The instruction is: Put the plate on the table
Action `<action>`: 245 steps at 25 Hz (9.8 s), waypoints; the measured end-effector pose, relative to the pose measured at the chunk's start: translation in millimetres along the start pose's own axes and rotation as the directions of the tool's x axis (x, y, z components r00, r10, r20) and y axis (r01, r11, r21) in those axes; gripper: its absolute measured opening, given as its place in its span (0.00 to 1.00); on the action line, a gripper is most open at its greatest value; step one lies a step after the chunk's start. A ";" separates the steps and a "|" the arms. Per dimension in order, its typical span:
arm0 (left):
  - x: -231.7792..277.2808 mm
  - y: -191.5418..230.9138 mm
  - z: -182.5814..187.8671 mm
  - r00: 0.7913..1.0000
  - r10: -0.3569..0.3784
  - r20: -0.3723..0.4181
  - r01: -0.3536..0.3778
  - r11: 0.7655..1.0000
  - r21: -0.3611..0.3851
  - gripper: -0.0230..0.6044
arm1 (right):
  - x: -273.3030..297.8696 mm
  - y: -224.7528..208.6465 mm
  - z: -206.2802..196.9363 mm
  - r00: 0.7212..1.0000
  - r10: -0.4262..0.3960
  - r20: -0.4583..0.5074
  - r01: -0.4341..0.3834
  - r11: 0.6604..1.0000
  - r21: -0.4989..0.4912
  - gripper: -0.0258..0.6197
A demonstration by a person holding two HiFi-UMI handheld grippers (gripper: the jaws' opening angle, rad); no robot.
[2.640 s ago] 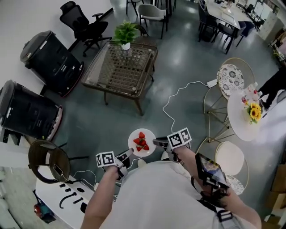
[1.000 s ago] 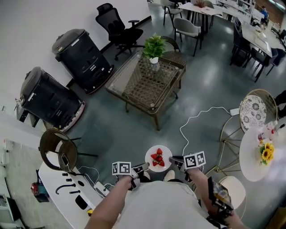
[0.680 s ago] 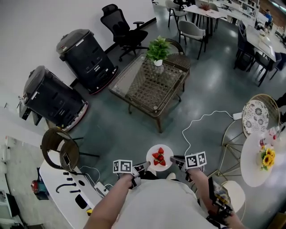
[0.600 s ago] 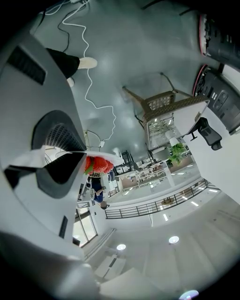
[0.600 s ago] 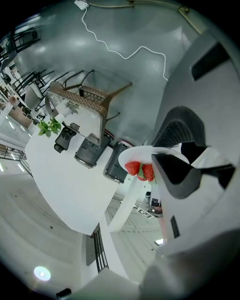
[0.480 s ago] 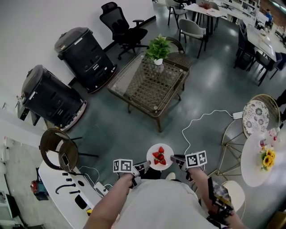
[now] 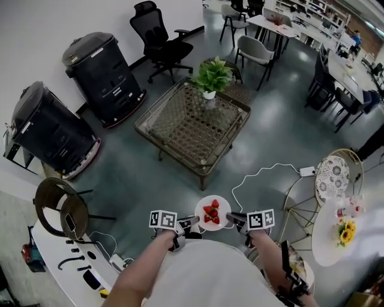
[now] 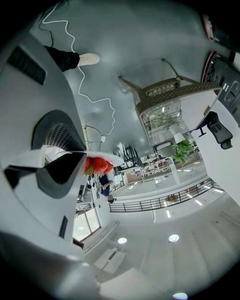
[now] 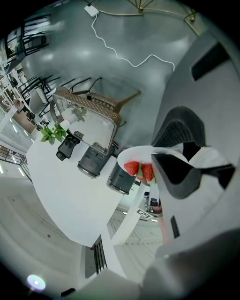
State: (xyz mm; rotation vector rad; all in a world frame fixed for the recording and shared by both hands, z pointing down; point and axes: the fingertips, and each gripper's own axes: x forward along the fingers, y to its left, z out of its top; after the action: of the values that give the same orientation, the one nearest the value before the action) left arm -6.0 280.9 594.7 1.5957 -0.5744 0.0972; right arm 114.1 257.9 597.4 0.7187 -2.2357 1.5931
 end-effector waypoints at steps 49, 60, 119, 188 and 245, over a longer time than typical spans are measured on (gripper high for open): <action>-24.3 45.1 258.0 0.996 0.022 0.087 -0.017 0.999 -0.052 0.05 | 155.1 -7.8 229.5 0.997 0.034 -0.071 -0.037 0.998 -0.042 0.09; 19.3 45.5 320.4 0.991 0.083 0.102 -0.074 0.993 -0.089 0.06 | 161.8 -46.9 299.4 0.991 0.045 -0.128 -0.051 0.998 -0.040 0.09; 70.0 144.3 440.8 0.977 0.208 0.039 -0.198 0.962 -0.189 0.06 | 267.0 -139.7 389.9 0.953 -0.066 -0.295 0.070 0.998 0.002 0.09; 117.6 212.0 545.0 0.908 0.419 0.023 -0.415 0.904 -0.102 0.15 | 323.3 -213.8 474.4 0.914 -0.319 -0.249 0.285 0.944 -0.165 0.12; 17.6 36.8 407.2 0.900 0.202 0.386 -0.322 0.905 0.279 0.04 | 146.4 -60.4 408.4 0.997 -0.017 0.076 0.038 0.958 -0.283 0.04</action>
State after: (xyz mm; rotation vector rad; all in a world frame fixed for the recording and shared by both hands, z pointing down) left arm -117.9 -112.7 584.8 1.8744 -1.1046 0.1229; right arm 43.7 -174.1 582.1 0.7312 -2.4272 1.2126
